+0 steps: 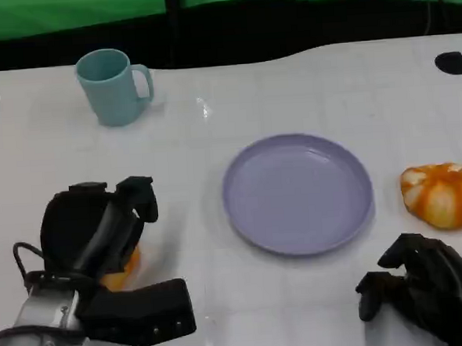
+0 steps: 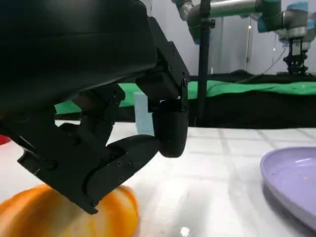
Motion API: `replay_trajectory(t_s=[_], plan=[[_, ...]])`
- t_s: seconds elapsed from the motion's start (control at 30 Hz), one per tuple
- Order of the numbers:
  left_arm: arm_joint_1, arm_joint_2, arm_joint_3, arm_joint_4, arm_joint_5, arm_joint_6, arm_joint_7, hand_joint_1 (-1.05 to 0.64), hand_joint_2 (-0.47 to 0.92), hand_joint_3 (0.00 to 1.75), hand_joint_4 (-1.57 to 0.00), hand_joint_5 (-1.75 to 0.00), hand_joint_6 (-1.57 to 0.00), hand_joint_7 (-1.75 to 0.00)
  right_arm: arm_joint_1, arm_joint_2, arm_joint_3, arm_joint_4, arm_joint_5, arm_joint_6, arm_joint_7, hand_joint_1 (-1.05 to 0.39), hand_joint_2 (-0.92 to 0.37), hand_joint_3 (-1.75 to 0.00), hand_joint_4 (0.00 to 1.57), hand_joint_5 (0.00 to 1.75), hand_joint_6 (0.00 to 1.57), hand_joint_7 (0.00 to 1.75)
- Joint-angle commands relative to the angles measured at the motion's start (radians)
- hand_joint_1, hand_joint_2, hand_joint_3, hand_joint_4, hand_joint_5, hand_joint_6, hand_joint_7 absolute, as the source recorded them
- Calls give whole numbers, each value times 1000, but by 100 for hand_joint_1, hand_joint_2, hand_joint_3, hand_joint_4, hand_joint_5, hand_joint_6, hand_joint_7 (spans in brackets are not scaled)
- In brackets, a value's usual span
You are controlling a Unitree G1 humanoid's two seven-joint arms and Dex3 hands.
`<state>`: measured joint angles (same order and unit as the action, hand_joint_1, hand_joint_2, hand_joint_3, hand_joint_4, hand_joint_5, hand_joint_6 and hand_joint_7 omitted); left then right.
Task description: Grasp the bread from the table and place it into the plate.
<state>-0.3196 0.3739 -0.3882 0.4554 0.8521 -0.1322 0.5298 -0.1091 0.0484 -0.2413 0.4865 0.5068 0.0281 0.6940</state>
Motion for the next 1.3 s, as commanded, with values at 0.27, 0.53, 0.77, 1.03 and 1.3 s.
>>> replay_trajectory(t_s=[0.27,0.53,0.77,1.03,1.3], plan=[[132,98,45,-436,63,256,-407,-39,65,61,-77,-157,-76,-56,5,-16,-2,-1,4,-6,9,-105,-77,0,151,81,157,33],[179,149,38,-697,220,438,-825,-82,92,4,-72,-70,-45,0,9,-13,-2,-8,6,-1,5,-105,-77,0,151,82,157,34],[186,158,41,-754,298,456,-992,-80,88,0,-64,-78,-46,0,10,-13,-4,-15,12,16,1,-105,-76,0,152,81,157,33],[171,149,31,-714,351,445,-1061,-79,82,0,-48,-109,-41,0,10,-17,0,-18,6,12,7,-105,-77,-1,152,81,157,33],[141,116,-15,-577,424,446,-1004,-76,79,0,-46,-110,-42,0,10,-16,-4,-14,12,13,13,-105,-77,0,152,81,157,34]])
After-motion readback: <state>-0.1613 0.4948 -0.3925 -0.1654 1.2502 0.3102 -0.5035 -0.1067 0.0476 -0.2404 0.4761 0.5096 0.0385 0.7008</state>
